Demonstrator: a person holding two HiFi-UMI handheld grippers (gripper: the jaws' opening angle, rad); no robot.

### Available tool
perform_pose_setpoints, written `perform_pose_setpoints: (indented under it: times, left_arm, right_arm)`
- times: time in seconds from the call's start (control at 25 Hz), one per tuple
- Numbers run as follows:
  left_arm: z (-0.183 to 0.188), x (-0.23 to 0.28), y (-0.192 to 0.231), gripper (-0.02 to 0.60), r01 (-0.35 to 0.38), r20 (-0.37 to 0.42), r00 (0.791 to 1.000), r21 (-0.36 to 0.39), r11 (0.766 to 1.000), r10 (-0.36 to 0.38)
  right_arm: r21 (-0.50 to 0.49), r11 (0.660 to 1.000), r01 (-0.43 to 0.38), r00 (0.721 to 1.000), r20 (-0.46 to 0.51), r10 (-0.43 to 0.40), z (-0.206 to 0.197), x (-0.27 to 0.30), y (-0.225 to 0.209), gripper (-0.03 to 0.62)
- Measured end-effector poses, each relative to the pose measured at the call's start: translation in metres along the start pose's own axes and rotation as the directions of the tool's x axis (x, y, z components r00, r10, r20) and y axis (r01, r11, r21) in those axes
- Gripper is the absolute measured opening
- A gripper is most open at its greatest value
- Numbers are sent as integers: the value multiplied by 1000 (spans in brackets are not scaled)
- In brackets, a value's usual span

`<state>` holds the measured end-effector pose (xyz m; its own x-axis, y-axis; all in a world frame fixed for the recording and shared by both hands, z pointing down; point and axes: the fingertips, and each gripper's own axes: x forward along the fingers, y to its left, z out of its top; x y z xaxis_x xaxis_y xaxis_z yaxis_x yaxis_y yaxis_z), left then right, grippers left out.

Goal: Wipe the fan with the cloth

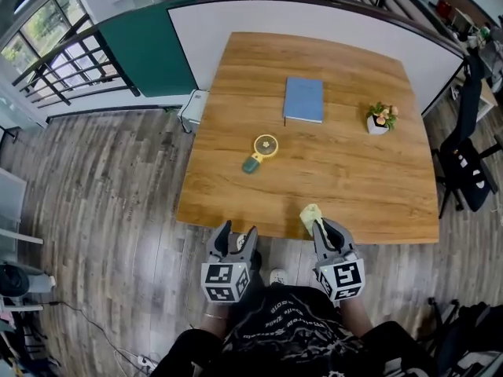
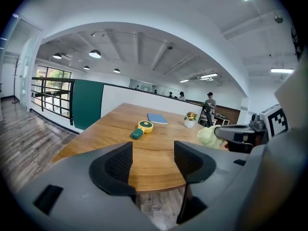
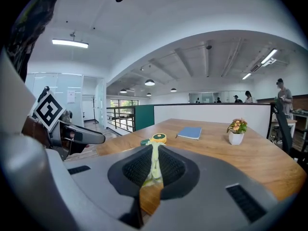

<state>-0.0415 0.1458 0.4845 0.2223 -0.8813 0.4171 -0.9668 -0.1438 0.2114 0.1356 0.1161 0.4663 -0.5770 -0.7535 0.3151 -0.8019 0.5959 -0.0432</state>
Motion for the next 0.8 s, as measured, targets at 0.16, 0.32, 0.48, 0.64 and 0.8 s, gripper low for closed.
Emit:
perform_pose_setpoints:
  times: [0.16,0.32,0.48,0.64,0.8]
  left_arm:
    - [14,27,25,273,13,-23,1000,12,1000,-13]
    - [27,56,48,273,43,-50,998,37,998,-42]
    - [39,84,69,273,88,-81,993,56,995,-83]
    - [50,111,81,273,154,-110,983,84,984,-145]
    - [53,135,88,273,230,-158,964,103,968,-212]
  right_arm:
    - [18,1000,15,1000,2,-15,14,35,-4,40]
    - [30,999,31,1000,-5,-31,26,71,-5,40]
    - [28,998,53,998,-23,-53,33,106,-2,40]
    - [-36,993,112,992,-57,-114,40,132,-4,40]
    - [-9,985,170,983,-74,-170,43,148,-10,40]
